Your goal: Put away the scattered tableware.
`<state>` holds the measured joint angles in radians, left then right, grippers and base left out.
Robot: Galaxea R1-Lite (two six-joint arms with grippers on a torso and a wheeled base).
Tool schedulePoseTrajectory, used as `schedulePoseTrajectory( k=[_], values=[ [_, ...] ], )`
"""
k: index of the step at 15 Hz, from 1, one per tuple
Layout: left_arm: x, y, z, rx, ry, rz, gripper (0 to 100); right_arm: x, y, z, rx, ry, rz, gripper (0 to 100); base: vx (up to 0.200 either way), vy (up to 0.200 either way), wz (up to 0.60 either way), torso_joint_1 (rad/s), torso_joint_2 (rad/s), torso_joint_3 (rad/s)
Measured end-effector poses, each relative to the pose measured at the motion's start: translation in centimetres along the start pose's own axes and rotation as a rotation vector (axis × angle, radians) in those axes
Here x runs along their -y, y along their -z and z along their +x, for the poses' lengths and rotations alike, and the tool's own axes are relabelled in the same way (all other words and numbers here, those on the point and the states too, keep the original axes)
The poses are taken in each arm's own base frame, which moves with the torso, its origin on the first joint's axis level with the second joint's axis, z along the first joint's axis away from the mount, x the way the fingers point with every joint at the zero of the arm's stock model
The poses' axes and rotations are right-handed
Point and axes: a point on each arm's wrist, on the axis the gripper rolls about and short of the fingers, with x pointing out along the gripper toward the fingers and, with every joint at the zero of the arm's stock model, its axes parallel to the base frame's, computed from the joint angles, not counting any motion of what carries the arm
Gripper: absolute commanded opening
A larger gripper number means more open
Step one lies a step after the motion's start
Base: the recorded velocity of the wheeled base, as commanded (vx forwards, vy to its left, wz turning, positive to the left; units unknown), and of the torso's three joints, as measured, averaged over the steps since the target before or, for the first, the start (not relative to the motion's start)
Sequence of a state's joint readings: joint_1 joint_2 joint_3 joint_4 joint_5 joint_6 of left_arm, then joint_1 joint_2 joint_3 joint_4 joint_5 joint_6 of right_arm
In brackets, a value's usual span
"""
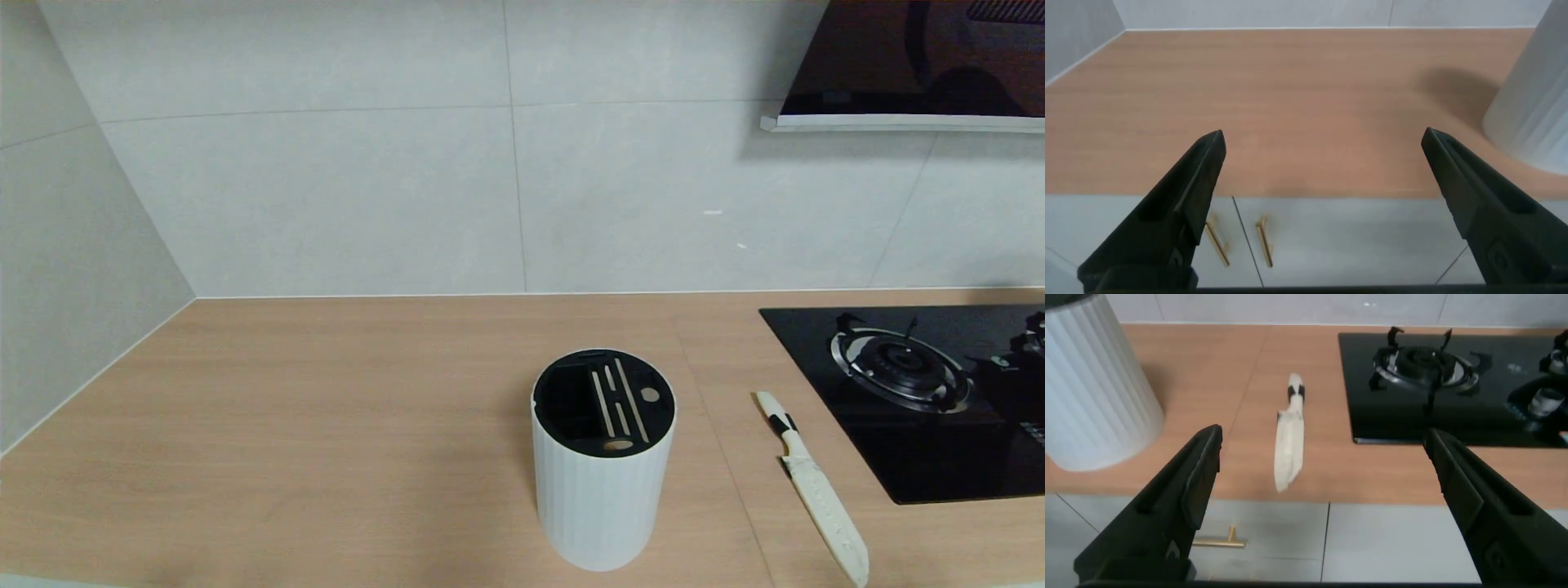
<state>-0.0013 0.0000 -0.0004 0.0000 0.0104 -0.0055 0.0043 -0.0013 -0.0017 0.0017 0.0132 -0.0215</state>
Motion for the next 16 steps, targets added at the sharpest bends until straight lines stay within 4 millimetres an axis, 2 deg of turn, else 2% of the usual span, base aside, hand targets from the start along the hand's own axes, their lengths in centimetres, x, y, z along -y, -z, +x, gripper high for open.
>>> schedulePoseTrajectory(
  k=[3,16],
  values=[
    [0.00,0.01,0.00,0.000,0.001,0.000,100,0.00,0.00,0.00,0.000,0.000,0.000,100,0.000,0.000,0.00,0.150,-0.29,-0.155],
    [0.00,0.01,0.00,0.000,0.000,0.000,100,-0.03,0.00,0.00,0.000,-0.011,-0.015,100,0.000,0.000,0.00,0.000,0.00,0.000]
  ],
)
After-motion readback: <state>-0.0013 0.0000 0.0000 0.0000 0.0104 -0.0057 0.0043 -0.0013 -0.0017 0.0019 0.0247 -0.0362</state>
